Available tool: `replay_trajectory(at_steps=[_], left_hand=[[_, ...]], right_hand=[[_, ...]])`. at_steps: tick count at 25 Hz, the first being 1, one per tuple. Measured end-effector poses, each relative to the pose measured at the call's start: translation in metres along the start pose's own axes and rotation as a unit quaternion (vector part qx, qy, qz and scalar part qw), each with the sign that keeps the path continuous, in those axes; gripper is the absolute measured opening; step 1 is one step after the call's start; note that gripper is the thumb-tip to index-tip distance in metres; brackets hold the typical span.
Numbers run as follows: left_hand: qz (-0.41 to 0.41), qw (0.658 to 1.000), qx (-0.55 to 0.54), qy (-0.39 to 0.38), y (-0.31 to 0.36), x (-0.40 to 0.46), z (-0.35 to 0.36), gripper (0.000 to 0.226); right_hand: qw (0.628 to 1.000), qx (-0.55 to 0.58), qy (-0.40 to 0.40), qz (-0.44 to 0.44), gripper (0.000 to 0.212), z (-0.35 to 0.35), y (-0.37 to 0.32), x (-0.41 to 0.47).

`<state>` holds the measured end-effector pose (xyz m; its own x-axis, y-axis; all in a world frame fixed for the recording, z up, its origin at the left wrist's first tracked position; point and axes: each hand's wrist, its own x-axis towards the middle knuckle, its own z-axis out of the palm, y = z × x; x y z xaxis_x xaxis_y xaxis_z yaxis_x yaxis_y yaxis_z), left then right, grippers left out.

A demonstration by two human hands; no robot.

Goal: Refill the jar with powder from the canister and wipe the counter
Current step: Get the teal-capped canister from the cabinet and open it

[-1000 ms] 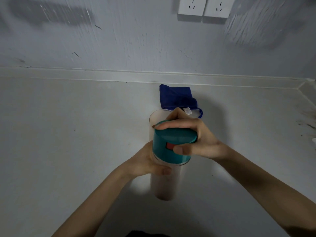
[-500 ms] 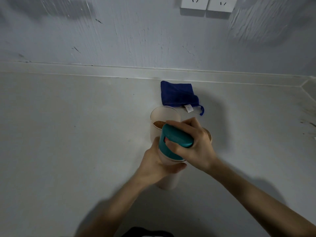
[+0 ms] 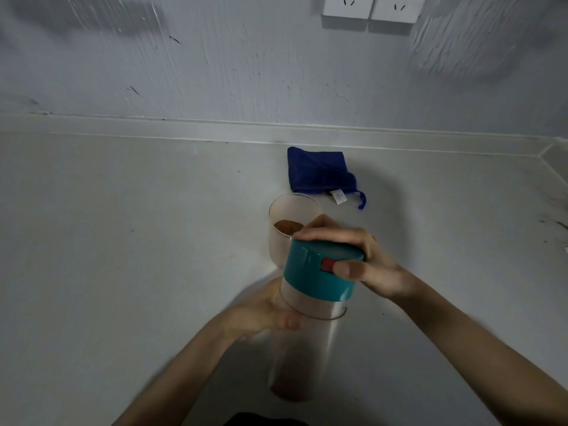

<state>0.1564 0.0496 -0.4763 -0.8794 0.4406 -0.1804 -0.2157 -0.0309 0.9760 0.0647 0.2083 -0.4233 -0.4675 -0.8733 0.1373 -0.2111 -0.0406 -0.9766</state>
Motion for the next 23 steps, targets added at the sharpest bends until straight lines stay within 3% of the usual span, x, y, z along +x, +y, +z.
replay_trajectory(at_steps=[4,7,8,13,16,19,23], left_hand=[[-0.035,0.999,0.033,-0.018,0.008,0.003,-0.006,0.072],[-0.062,0.997,0.023,-0.036,0.003,0.003,-0.010,0.031],[-0.065,0.997,0.006,-0.052,0.002,0.002,-0.010,0.027],[0.009,0.998,0.035,0.048,0.003,-0.001,-0.011,0.074],[0.058,0.991,0.056,0.104,0.000,0.000,-0.012,0.080],[0.086,0.977,0.079,0.180,-0.013,-0.002,-0.013,0.083],[0.086,0.964,0.101,0.229,-0.022,-0.003,-0.012,0.080]], right_hand=[[1.000,0.015,0.020,0.001,0.053,-0.003,0.004,-0.003],[0.997,0.068,0.048,0.009,0.046,-0.002,0.005,-0.007],[0.992,0.106,0.069,0.013,0.050,-0.003,0.004,-0.008],[0.982,0.118,0.138,0.043,0.070,-0.011,0.001,-0.007],[0.972,0.081,0.208,0.074,0.082,-0.014,0.023,-0.023],[0.959,0.055,0.263,0.093,0.071,-0.014,0.037,-0.045],[0.951,-0.059,0.286,0.105,0.050,-0.002,0.056,-0.065]])
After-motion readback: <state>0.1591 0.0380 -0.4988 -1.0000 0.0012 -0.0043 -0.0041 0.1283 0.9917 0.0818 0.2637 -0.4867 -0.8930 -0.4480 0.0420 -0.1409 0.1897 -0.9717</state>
